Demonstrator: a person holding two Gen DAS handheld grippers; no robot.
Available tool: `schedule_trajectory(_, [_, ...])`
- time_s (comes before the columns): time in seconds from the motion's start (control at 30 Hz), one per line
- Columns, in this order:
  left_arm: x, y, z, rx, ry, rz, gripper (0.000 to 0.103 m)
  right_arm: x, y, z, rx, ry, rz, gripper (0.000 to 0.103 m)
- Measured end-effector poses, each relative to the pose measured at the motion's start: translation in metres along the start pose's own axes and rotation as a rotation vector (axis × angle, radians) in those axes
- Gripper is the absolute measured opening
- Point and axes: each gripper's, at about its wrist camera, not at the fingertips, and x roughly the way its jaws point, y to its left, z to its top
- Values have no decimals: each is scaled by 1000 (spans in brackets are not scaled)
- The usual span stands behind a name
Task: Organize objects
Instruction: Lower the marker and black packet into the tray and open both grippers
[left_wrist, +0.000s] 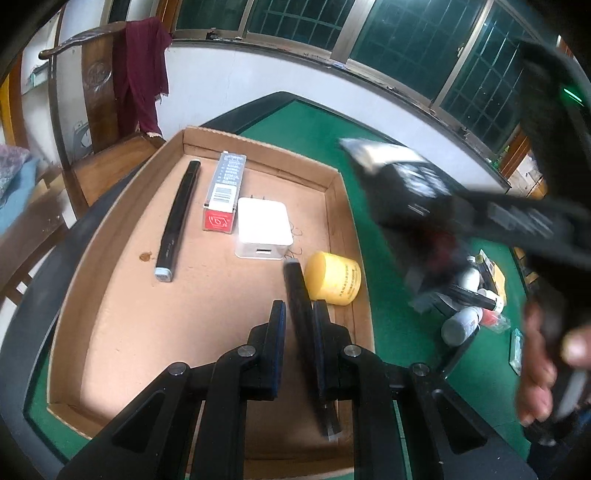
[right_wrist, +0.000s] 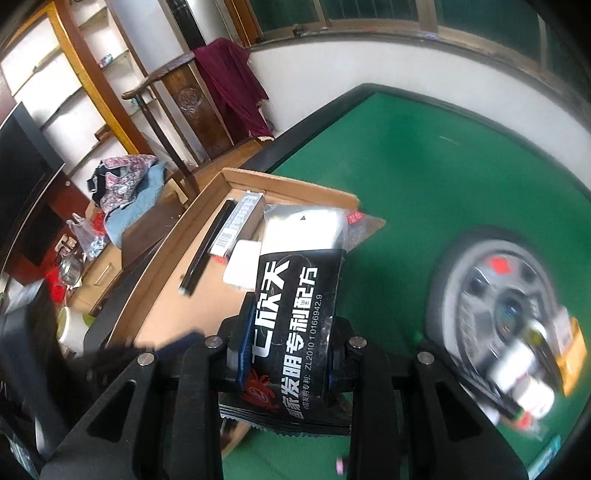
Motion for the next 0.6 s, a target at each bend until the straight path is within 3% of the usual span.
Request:
schedule_trajectory(0.2, [4, -1, -6, 10, 8, -3, 12, 48, -9, 23, 98, 55, 18, 26])
schedule_trajectory(0.33, [5, -1, -9, 13, 13, -5, 12, 66, -12, 36, 117, 56, -18, 26])
schedule_trajectory(0.43, [6, 2, -11, 7, 19, -5, 12, 77, -15, 38, 128, 68, -43, 26])
schedule_trajectory(0.6, [4, 4, -14, -1, 24, -7, 12, 88, -16, 34, 139, 80, -13, 30])
